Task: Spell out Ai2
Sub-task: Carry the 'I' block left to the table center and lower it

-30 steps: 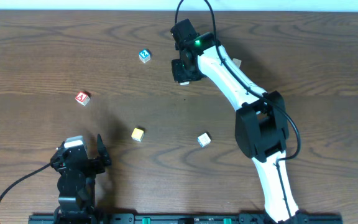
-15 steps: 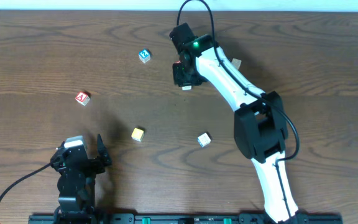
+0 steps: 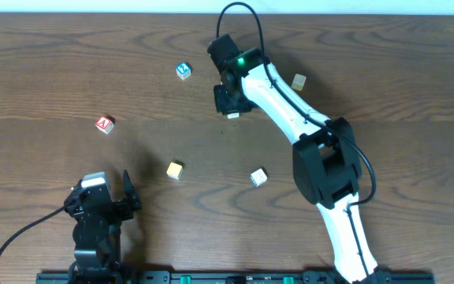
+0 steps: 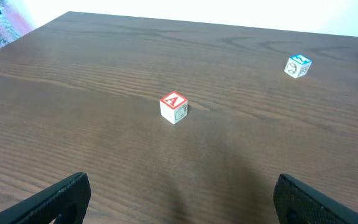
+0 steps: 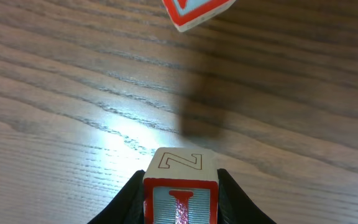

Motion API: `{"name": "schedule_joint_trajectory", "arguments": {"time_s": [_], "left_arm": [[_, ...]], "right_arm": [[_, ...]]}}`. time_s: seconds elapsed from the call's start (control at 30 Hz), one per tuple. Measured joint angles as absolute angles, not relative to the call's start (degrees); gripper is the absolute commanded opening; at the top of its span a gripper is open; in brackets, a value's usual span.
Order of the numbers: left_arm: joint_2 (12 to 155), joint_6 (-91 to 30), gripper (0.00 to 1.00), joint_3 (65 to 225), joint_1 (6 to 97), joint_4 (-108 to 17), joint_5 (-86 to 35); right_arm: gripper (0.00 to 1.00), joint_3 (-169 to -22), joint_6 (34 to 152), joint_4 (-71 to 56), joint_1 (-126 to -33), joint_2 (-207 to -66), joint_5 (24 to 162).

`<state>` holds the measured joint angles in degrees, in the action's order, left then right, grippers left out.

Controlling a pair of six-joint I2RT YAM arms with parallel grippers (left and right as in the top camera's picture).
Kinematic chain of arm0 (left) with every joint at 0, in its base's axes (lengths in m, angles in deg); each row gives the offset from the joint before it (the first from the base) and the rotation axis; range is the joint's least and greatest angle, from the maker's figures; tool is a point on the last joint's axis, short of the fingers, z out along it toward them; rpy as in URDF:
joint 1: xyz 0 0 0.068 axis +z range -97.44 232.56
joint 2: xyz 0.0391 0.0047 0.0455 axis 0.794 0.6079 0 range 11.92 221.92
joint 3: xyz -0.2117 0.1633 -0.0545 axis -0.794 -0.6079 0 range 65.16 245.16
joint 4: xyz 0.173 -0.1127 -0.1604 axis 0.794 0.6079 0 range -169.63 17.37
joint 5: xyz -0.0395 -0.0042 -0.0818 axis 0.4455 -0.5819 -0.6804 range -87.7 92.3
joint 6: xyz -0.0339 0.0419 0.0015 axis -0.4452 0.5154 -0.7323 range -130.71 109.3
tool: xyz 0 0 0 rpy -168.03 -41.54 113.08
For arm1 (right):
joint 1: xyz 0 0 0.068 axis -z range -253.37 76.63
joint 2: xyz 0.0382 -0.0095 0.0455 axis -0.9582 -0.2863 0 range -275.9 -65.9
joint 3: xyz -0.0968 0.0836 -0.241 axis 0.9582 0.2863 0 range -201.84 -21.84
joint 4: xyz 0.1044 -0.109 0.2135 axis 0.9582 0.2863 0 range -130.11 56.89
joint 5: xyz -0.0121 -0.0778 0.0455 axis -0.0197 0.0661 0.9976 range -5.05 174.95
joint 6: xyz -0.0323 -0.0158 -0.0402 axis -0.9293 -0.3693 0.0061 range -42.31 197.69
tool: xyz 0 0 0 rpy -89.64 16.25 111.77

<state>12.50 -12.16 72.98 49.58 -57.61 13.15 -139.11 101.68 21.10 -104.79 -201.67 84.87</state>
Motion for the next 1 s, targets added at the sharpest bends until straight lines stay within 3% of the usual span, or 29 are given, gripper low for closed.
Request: {"name": "schedule_joint_trajectory", "arguments": {"time_s": [0.37, 1.0], "left_arm": [[12.5, -12.2, 0.95, 73.0, 49.6, -57.6, 13.2], [12.5, -12.2, 0.95, 73.0, 49.6, -57.6, 13.2]], "right_arm": [[0.01, -125.0, 103.2, 11.5, -106.0, -196.6, 85.2], [0.01, -123.6, 109.0, 11.6, -107.1, -195.7, 82.3]]}}
